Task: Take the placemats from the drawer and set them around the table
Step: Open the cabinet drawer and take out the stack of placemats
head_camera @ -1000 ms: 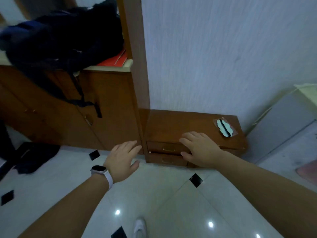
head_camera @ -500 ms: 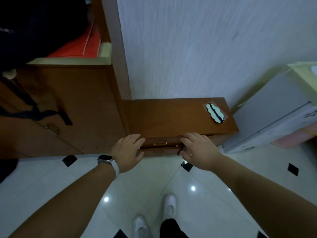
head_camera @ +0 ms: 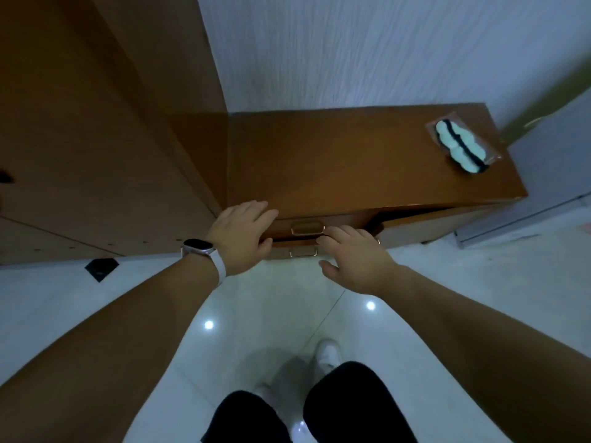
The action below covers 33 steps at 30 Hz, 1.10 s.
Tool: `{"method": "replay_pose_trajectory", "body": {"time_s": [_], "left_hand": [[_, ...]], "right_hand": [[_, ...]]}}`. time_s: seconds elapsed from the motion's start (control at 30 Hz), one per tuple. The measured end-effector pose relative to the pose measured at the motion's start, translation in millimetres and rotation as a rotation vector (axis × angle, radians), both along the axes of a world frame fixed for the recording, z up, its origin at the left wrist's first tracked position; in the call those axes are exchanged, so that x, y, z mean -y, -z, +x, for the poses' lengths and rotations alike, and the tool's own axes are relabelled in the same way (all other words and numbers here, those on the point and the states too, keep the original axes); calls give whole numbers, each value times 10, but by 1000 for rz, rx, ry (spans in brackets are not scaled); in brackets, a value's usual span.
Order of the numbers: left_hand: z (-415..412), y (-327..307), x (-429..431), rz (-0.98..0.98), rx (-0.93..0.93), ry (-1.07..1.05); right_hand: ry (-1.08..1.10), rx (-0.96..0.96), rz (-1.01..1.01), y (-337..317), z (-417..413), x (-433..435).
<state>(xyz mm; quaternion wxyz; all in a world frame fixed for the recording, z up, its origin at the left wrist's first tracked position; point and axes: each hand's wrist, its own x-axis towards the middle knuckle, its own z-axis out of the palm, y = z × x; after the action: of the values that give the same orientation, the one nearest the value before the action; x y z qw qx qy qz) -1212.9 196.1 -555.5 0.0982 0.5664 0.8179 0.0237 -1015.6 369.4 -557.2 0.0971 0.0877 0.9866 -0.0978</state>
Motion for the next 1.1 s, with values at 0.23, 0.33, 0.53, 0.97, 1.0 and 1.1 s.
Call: {"method": "replay_pose_trajectory", "body": {"time_s": [0.23, 0.33, 0.53, 0.97, 1.0, 1.1], "left_hand": [[-384, 1203, -394, 53, -94, -10], [-637, 1549, -577, 13, -142, -8], [-816, 1773, -656, 72, -226, 40], [-808, 1803, -644, 138, -227, 38], [-805, 1804, -644, 139, -226, 35], [-797, 1793, -638, 130, -224, 28]], "right_hand": [[10, -9, -13, 1415, -366, -198], [19, -30, -23, 1884, -581, -271], [11, -39, -29, 2404, -876, -273], [85, -45, 26, 2492, -875, -249], [93, -45, 21, 2503, -869, -237], [120, -46, -3, 2511, -837, -196]]}}
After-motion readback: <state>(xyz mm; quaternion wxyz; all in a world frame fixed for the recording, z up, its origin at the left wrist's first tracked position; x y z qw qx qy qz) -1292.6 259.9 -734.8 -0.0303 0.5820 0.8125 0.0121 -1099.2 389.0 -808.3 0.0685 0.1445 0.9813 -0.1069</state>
